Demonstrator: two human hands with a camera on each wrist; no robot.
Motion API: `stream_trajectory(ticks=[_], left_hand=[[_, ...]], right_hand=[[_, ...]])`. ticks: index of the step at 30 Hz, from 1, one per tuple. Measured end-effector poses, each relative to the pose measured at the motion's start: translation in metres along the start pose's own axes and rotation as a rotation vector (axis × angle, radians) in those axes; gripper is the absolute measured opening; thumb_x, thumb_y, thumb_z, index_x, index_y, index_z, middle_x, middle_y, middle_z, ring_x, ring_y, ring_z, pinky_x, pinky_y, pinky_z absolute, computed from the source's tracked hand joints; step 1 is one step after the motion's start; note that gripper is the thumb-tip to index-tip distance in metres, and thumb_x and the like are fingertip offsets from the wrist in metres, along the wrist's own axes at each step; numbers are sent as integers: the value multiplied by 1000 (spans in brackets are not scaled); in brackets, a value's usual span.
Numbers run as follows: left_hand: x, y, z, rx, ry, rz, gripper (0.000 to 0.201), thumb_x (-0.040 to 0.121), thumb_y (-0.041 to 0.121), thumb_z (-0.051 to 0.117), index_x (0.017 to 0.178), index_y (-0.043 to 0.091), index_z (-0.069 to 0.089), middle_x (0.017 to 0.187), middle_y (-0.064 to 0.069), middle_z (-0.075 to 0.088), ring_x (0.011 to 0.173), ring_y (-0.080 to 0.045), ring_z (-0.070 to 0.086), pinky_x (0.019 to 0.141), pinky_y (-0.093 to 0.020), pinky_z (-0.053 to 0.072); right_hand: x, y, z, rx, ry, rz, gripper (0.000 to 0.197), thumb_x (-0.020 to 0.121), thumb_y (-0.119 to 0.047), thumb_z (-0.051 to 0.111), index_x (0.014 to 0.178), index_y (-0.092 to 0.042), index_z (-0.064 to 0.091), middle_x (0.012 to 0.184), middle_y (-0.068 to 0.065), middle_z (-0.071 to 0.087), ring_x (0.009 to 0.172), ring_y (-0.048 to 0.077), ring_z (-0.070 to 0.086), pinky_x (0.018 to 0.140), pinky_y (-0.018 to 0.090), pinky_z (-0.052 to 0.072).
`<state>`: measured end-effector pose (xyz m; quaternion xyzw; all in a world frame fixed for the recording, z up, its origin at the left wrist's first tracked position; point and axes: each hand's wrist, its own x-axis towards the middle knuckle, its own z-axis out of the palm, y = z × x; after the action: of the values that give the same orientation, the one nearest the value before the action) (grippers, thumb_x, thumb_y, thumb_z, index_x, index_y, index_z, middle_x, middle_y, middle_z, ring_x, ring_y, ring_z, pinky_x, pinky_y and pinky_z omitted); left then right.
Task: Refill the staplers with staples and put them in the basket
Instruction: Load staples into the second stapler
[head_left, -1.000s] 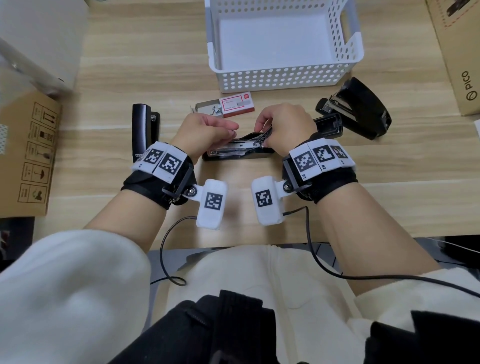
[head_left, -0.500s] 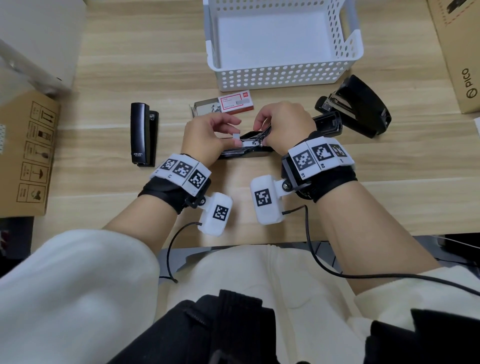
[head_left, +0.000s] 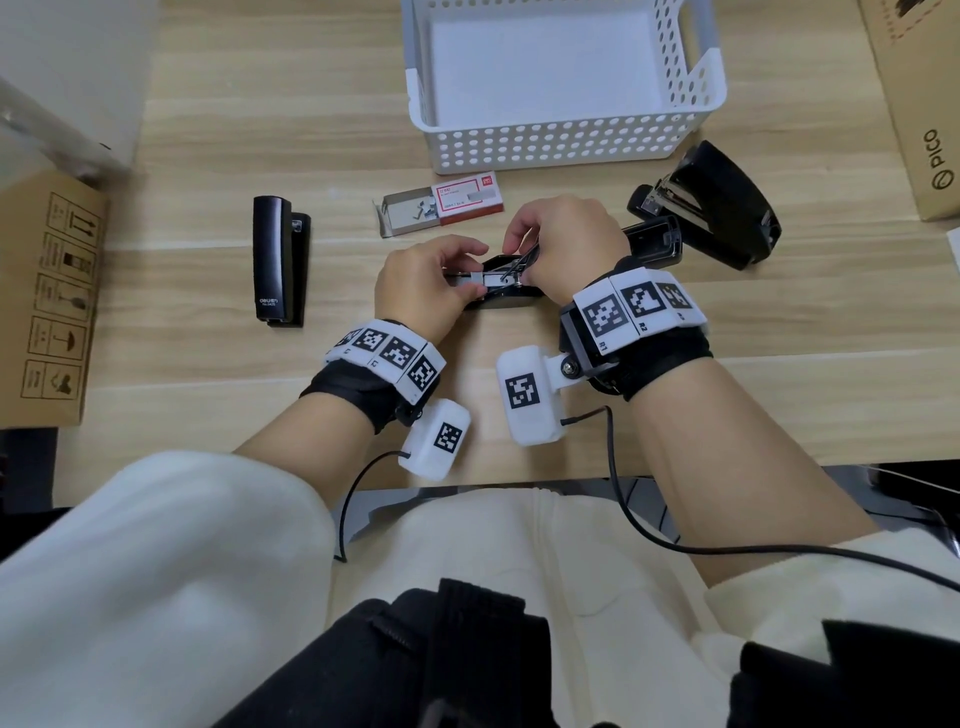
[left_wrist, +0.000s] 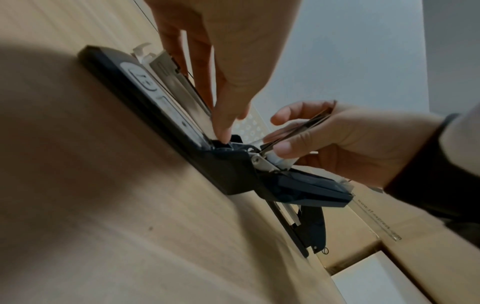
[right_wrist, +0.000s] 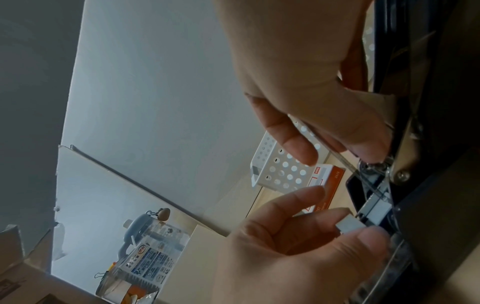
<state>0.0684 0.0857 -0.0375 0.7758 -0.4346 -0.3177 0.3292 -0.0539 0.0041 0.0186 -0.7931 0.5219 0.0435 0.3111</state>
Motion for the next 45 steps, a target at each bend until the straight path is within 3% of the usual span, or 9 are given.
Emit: stream_trajectory(ticks=[5, 10, 17, 24, 26, 30, 38, 42, 45], left_hand=[[2, -1, 0, 91, 8, 5, 35, 71, 17, 74, 103, 29, 68, 92, 8, 73, 93, -8, 65, 90, -28, 48], [5, -7, 1, 106, -37, 14, 34, 71, 16, 75, 104, 23, 69, 97, 2, 74, 94, -10, 67, 93, -32, 49], [9, -8, -3, 202, -63, 75, 42, 69, 17, 77, 109, 23, 66, 99, 1, 73, 98, -11, 65, 95, -29, 46], [11, -10, -12, 338, -106, 243, 42, 65, 21, 79, 105, 19, 69, 106, -2, 71, 103, -22, 62, 96, -33, 43], [12, -13, -15, 372, -130, 319, 37, 65, 25, 79, 101, 23, 71, 106, 0, 71, 105, -23, 61, 97, -41, 40], [16, -16, -21, 530, -225, 324, 35, 75, 36, 71, 110, 35, 66, 125, 8, 62, 120, -20, 50, 100, -35, 28], [20, -23, -36, 587, -375, 379, 34, 85, 38, 58, 119, 34, 58, 133, 8, 54, 123, -22, 47, 103, -37, 37], [23, -20, -41, 598, -433, 473, 41, 80, 53, 48, 114, 33, 63, 131, 1, 57, 116, -28, 54, 96, -41, 44], [25, -15, -40, 645, -445, 472, 35, 85, 45, 55, 117, 33, 61, 138, 0, 51, 122, -28, 49, 99, -35, 37]], right_hand=[[0, 0, 0, 4, -12, -6, 31, 75, -2, 62, 80, -33, 61, 92, -6, 68, 92, 18, 61, 77, 28, 49], [-1, 0, -1, 2, -14, -7, 30, 76, -2, 61, 84, -31, 64, 92, -7, 67, 91, 17, 60, 73, 25, 46], [0, 0, -1, -5, -16, -8, 31, 75, -2, 61, 81, -32, 61, 87, -8, 64, 92, 18, 61, 72, 24, 43], [0, 0, -1, 1, -8, -6, 32, 76, 0, 62, 80, -32, 61, 84, -9, 62, 91, 17, 61, 72, 25, 46], [0, 0, -1, -1, -7, -9, 32, 76, 0, 61, 80, -32, 60, 85, -8, 63, 90, 17, 61, 72, 25, 45], [0, 0, -1, -3, -10, -11, 32, 76, -1, 61, 80, -32, 61, 89, -7, 65, 90, 17, 61, 72, 26, 47], [-1, -2, -2, -18, -11, -13, 33, 77, -1, 62, 80, -33, 59, 93, -6, 67, 94, 18, 61, 75, 27, 48], [-3, -2, -3, -10, -6, -8, 31, 77, -1, 62, 86, -31, 63, 94, -5, 68, 95, 18, 61, 79, 30, 51], [-3, -2, -3, -18, -11, -4, 31, 77, -2, 62, 86, -32, 62, 95, -5, 68, 95, 18, 61, 80, 31, 51]])
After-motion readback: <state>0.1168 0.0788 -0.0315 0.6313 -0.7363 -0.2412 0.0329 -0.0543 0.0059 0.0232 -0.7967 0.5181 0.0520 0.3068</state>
